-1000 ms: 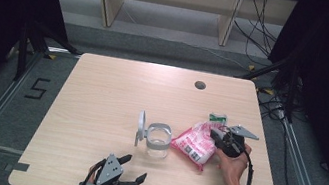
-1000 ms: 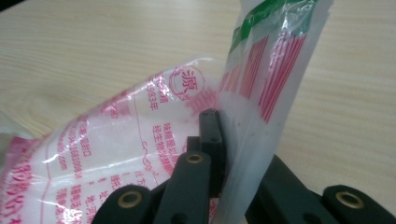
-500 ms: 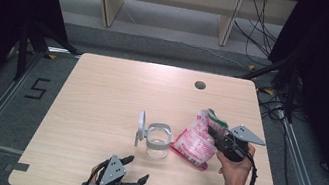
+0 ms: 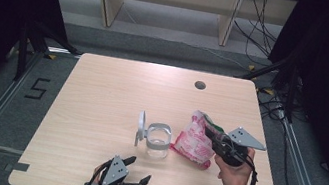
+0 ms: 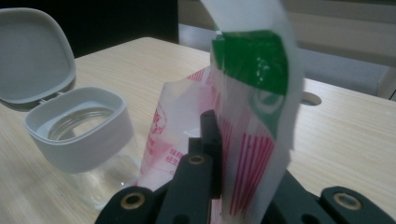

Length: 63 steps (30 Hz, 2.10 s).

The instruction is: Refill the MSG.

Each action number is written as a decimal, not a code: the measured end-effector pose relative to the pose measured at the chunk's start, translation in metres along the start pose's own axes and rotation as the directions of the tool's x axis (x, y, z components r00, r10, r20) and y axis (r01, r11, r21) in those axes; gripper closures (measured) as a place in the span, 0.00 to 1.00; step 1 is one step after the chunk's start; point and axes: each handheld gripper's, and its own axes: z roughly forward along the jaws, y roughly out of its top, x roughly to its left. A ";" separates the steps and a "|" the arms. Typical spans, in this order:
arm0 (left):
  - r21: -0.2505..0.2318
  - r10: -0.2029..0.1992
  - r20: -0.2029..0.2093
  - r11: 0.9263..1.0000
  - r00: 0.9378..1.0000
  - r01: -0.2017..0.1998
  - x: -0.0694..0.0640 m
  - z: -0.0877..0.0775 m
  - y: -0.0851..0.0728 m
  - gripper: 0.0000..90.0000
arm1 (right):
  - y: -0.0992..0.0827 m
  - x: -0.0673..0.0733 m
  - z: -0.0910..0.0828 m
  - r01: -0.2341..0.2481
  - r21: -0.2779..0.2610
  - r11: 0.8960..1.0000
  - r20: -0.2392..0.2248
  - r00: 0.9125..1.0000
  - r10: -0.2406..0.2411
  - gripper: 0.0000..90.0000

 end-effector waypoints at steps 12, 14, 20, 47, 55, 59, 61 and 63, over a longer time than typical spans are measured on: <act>0.010 0.026 0.040 1.000 0.999 -0.026 -0.007 0.012 0.006 0.26 | 0.012 0.009 -0.009 0.031 -0.003 1.000 -0.012 0.999 -0.031 1.00; 0.008 0.040 0.046 0.999 0.998 -0.040 -0.009 0.017 0.008 0.26 | 0.015 0.012 -0.011 0.031 0.003 1.000 -0.012 0.999 -0.031 1.00; 0.036 0.045 0.055 0.998 0.997 -0.047 -0.012 0.032 0.014 0.27 | 0.024 0.009 -0.018 0.077 -0.002 0.997 -0.050 0.996 -0.077 1.00; 0.025 0.091 0.055 0.995 0.994 -0.093 -0.046 0.075 0.031 0.34 | 0.068 0.045 -0.052 0.127 -0.067 0.990 -0.168 0.976 -0.137 1.00; -0.027 0.081 0.105 0.997 0.991 -0.079 -0.051 0.083 0.034 0.53 | 0.069 0.054 -0.056 0.112 -0.071 0.991 -0.186 0.975 -0.124 1.00; -0.013 0.135 0.086 0.991 0.987 -0.134 -0.053 0.085 0.034 0.71 | 0.068 0.057 -0.055 0.123 -0.058 0.991 -0.188 0.973 -0.132 1.00; -0.011 0.129 0.102 0.992 0.986 -0.129 -0.055 0.086 0.033 0.76 | 0.069 0.058 -0.053 0.111 -0.055 0.992 -0.191 0.974 -0.119 1.00; -0.010 0.147 0.088 0.989 0.985 -0.146 -0.057 0.086 0.033 0.78 | 0.071 0.057 -0.051 0.113 -0.039 0.993 -0.200 0.973 -0.119 1.00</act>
